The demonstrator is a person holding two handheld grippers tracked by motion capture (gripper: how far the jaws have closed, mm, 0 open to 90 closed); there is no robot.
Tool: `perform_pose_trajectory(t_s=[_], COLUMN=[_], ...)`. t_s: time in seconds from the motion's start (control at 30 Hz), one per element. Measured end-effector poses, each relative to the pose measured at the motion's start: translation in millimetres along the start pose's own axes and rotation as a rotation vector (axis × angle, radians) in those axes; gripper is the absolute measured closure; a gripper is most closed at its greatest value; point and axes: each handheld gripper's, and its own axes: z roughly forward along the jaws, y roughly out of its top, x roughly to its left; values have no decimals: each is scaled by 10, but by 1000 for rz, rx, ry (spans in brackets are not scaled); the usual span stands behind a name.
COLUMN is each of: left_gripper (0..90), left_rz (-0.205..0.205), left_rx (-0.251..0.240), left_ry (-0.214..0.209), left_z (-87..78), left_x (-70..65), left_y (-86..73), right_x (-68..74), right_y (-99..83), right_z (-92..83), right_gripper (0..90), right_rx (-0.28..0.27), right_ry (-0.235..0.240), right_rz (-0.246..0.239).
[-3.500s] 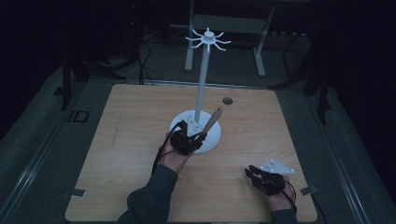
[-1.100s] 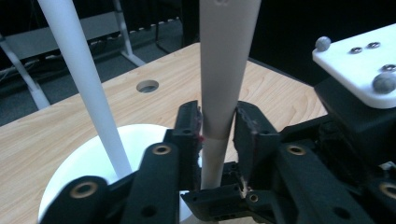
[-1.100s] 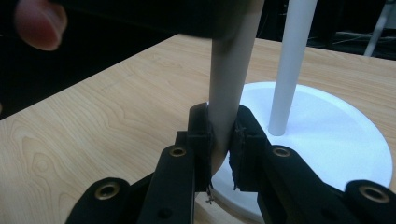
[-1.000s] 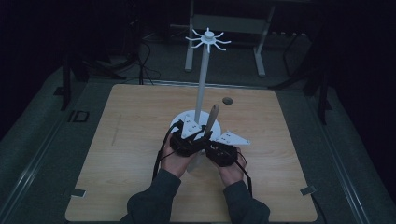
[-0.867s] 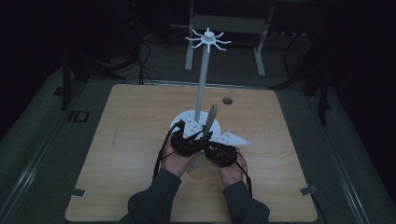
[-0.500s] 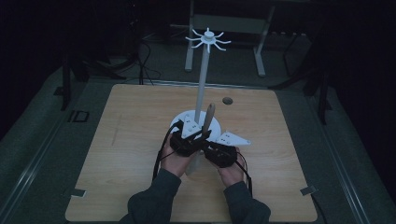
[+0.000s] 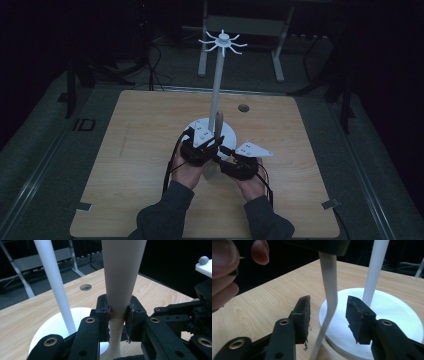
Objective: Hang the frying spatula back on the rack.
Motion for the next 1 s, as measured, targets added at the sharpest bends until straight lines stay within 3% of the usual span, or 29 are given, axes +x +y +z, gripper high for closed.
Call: perform_pose_trajectory(t_s=[0.33,0.77,1.0], left_gripper=[751,751,750], left_rz=[-15,-19,-48], left_rx=[-48,-76,-93], left_ry=[30,66,83], left_z=[-74,-86,-114], left_x=[23,-5,12], left_y=[113,202,279], right_x=[-65,-241,-340], right_y=[-43,-200,-299], right_z=[-200,-472,-610], right_gripper=[479,469,467], right_rx=[0,22,24], right_ry=[-34,-97,-129], right_rz=[-14,18,37])
